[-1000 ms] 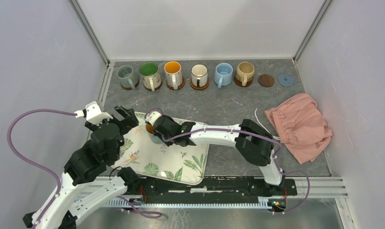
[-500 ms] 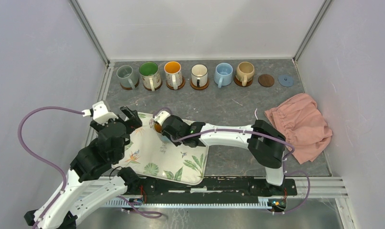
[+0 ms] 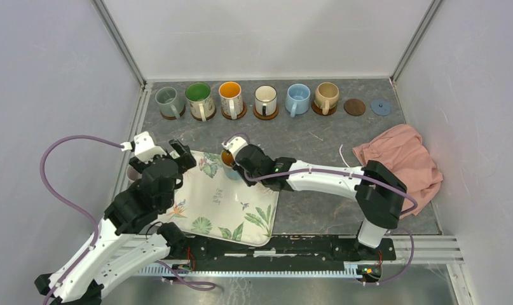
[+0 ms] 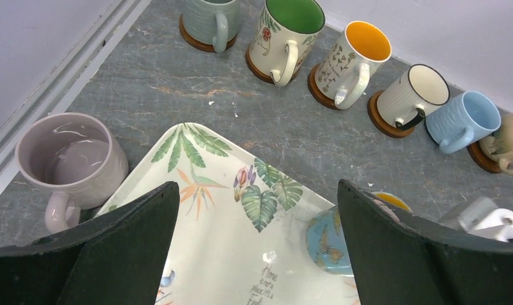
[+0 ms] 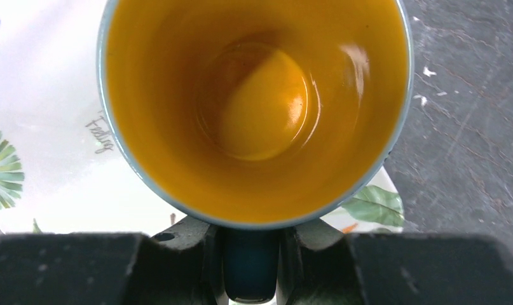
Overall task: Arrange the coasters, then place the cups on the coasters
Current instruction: Place the cup on the coaster.
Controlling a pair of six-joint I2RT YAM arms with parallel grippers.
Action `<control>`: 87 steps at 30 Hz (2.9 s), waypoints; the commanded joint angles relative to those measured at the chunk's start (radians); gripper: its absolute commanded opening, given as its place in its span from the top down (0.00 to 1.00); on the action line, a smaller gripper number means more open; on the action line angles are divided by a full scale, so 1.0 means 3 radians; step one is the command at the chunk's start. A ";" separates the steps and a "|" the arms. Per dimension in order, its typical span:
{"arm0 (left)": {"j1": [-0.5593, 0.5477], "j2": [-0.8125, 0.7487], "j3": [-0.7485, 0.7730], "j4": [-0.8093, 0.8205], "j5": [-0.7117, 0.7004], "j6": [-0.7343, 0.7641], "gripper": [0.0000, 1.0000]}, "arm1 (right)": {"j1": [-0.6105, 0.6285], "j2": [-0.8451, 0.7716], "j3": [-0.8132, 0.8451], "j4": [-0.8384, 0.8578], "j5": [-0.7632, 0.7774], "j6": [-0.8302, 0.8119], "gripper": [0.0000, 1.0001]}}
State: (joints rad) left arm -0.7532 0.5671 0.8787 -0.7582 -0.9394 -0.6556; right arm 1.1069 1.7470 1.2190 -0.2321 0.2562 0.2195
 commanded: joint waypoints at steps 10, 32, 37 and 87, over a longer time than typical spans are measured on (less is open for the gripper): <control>-0.0010 0.0284 -0.0166 0.0494 0.0125 0.0191 0.00 | -0.0569 -0.0894 -0.0592 0.0524 0.0158 0.0160 1.00; -0.0009 0.0333 -0.0370 0.0752 0.0278 0.0477 0.00 | -0.2156 -0.1680 -0.0935 -0.0065 0.0392 -0.0030 1.00; -0.0011 0.0319 -0.0376 0.0776 0.0302 0.0495 0.00 | -0.2659 -0.1637 -0.0815 -0.0081 0.0285 -0.0106 1.00; -0.0010 0.0529 -0.0437 0.0953 0.0221 0.0600 0.00 | -0.4392 0.1064 0.1874 0.0068 -0.0070 0.0029 1.00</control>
State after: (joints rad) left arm -0.7532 0.7197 0.7486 -0.5201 -0.8543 -0.5201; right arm -0.1936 2.0747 1.6920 -0.3164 0.2279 0.1989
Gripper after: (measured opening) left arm 0.994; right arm 0.300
